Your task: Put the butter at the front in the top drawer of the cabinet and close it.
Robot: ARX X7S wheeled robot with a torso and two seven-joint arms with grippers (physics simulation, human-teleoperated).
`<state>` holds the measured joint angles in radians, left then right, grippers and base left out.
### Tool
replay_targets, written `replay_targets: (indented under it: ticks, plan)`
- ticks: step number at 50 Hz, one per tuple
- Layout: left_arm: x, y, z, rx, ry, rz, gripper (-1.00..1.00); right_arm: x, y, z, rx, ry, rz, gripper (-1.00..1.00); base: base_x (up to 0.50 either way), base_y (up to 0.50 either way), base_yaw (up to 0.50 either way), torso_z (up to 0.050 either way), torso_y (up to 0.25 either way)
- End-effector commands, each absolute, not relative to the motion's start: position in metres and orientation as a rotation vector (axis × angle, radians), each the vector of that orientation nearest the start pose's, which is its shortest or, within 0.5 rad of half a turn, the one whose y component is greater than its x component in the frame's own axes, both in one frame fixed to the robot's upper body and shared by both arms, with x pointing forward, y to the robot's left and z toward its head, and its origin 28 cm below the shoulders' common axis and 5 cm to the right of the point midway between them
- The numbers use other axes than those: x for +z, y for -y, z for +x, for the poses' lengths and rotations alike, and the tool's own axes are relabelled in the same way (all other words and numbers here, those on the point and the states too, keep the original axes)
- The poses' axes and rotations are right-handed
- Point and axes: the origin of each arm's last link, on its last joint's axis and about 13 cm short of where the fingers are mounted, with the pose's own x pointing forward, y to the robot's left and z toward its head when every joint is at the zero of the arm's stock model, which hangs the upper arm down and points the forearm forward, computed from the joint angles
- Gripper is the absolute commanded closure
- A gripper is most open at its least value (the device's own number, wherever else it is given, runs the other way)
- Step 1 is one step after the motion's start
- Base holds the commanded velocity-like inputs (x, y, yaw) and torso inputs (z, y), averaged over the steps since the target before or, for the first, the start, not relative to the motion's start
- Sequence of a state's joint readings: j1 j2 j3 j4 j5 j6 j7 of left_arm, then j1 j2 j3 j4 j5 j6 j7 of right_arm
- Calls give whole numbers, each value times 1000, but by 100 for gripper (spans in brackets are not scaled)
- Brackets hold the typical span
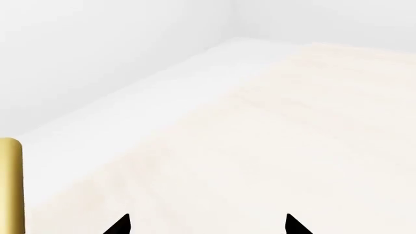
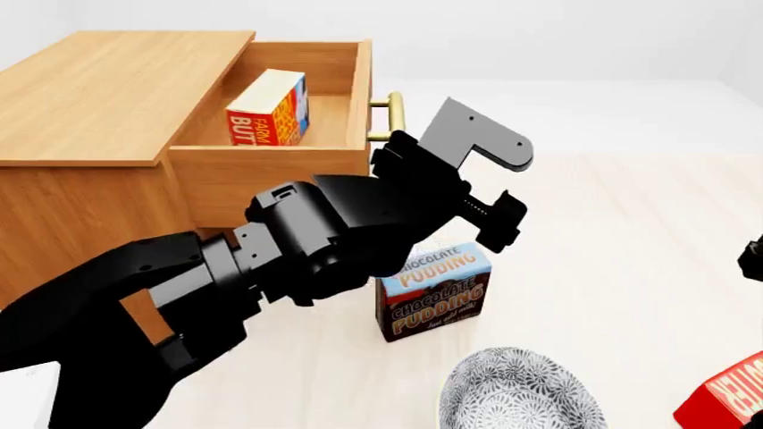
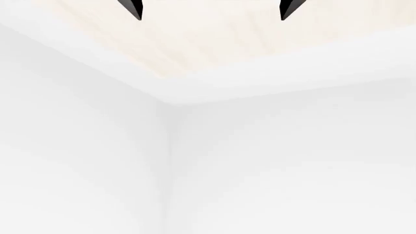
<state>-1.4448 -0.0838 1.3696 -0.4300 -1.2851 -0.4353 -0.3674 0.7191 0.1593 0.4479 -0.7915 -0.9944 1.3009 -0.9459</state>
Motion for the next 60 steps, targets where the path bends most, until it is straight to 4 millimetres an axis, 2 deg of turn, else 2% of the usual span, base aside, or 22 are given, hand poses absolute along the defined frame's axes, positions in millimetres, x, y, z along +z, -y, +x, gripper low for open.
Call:
replay_targets:
  ticks: [1,31,45,60]
  plan:
    - [219,-82,351,-582,-192,293,-100,235,230,175,-480,74,-65,-100,0,0,0,0,0]
    - [206,-122,377,-461,-224,318,-100,242,225,180,-465,79,-87,-100,1,0,0,0,0]
    - [204,-148,391,-383,-225,337,-100,243,223,183,-460,75,-93,-100,8,0,-1,0,0]
    - [207,-181,396,-290,-220,339,-100,243,222,184,-461,74,-96,-100,6,0,0,0,0]
